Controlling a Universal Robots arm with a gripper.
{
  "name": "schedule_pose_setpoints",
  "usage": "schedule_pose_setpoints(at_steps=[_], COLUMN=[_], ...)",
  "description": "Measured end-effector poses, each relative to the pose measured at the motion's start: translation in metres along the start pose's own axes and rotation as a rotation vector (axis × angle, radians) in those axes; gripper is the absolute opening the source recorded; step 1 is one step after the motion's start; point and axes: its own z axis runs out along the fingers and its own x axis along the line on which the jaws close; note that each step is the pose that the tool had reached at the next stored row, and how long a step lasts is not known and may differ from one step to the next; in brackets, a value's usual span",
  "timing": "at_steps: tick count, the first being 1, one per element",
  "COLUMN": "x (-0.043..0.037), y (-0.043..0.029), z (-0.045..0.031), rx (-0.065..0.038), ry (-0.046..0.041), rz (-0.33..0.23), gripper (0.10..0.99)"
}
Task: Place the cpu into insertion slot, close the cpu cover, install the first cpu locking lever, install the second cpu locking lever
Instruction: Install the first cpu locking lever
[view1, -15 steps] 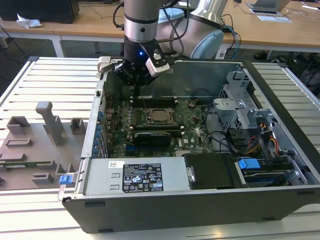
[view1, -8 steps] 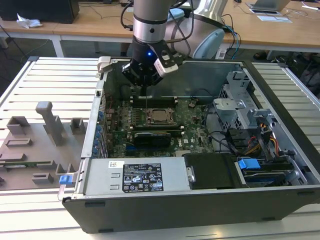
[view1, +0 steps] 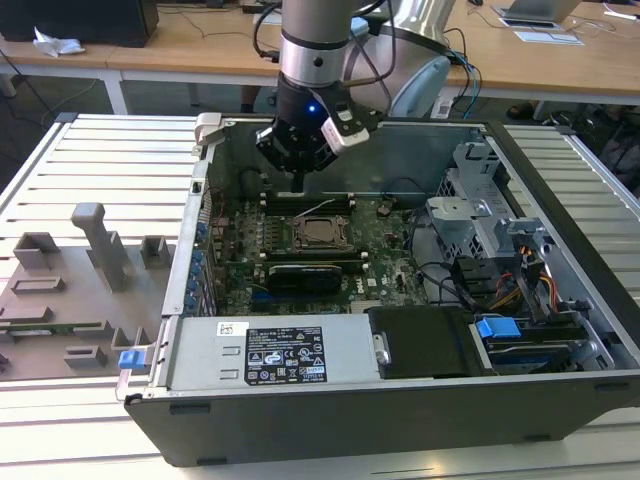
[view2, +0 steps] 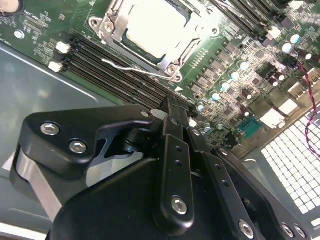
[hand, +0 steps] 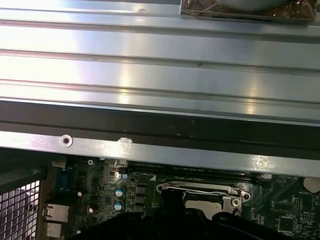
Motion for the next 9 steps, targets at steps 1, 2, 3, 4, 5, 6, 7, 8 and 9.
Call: schedule_pose_setpoints(at_steps=[1, 2, 3, 4, 5, 6, 7, 8, 9], x=[-0.0015, -0.0026, -0.0039, -0.0051, -0.0064, -0.0076, -0.0095, -0.0106, -0.0125], y=[-0.0001, -0.0002, -0.0003, -0.0004, -0.0005, -0.0006, -0.0007, -0.0008, -0.0009], z=[-0.0001, -0.0001, -0.0001, -0.0002, -0.0003, -0.0003, -0.0003, -0.0004, -0.0004], rx=[0.000, 0.000, 0.000, 0.000, 0.000, 0.000, 0.000, 0.000, 0.000], ry=[0.0001, 0.0002, 0.0002, 0.0002, 0.0004, 0.0004, 0.0005, 0.0006, 0.0007], rz=[0.000, 0.000, 0.000, 0.000, 0.000, 0.000, 0.000, 0.000, 0.000], gripper=[0.106, 0.106, 0.106, 0.106, 0.106, 0.106, 0.106, 0.106, 0.106])
